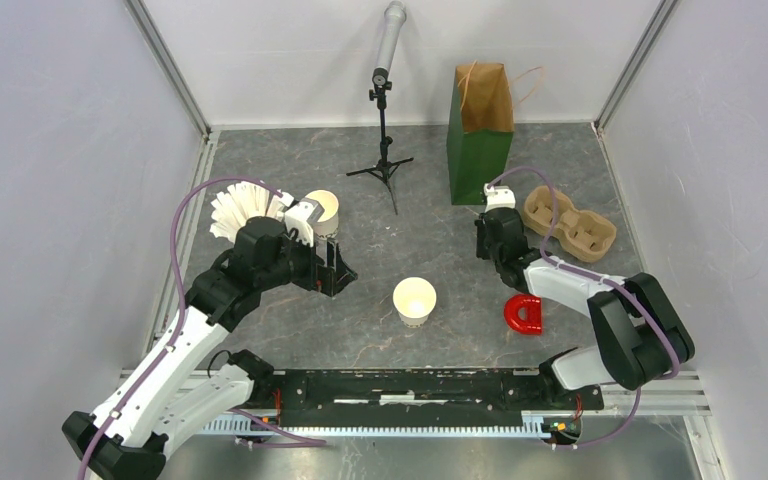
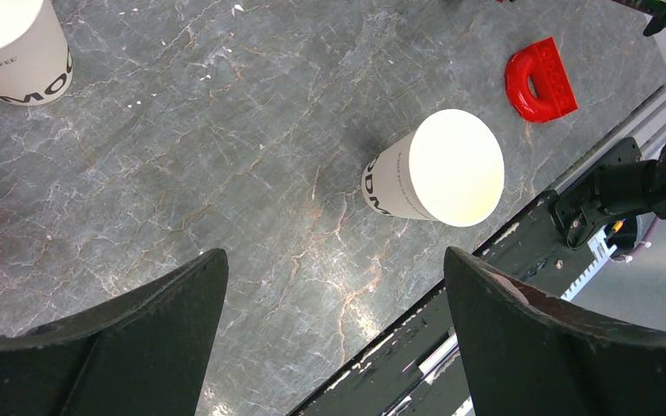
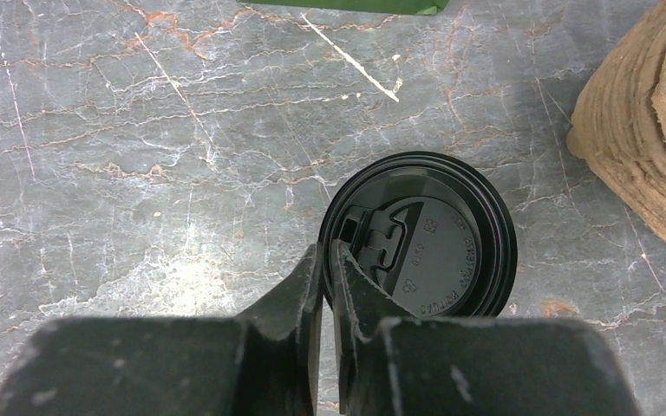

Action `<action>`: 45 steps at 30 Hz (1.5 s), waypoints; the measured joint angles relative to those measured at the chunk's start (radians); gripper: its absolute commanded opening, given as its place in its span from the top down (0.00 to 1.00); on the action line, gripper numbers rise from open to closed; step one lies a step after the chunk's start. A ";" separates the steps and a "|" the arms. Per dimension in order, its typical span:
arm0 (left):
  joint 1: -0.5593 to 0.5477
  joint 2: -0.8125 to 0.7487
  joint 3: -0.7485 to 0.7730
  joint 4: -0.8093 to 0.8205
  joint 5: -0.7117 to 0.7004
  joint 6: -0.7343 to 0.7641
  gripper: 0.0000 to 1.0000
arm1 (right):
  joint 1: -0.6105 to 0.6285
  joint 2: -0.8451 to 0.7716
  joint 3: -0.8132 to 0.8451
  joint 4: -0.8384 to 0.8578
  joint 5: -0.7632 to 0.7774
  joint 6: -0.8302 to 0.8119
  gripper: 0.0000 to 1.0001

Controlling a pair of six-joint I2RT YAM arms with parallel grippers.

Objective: Pack the takeout coffee

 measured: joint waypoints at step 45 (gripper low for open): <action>0.000 0.006 0.000 -0.001 0.000 0.000 0.00 | 0.000 0.021 0.035 -0.026 -0.004 -0.009 0.91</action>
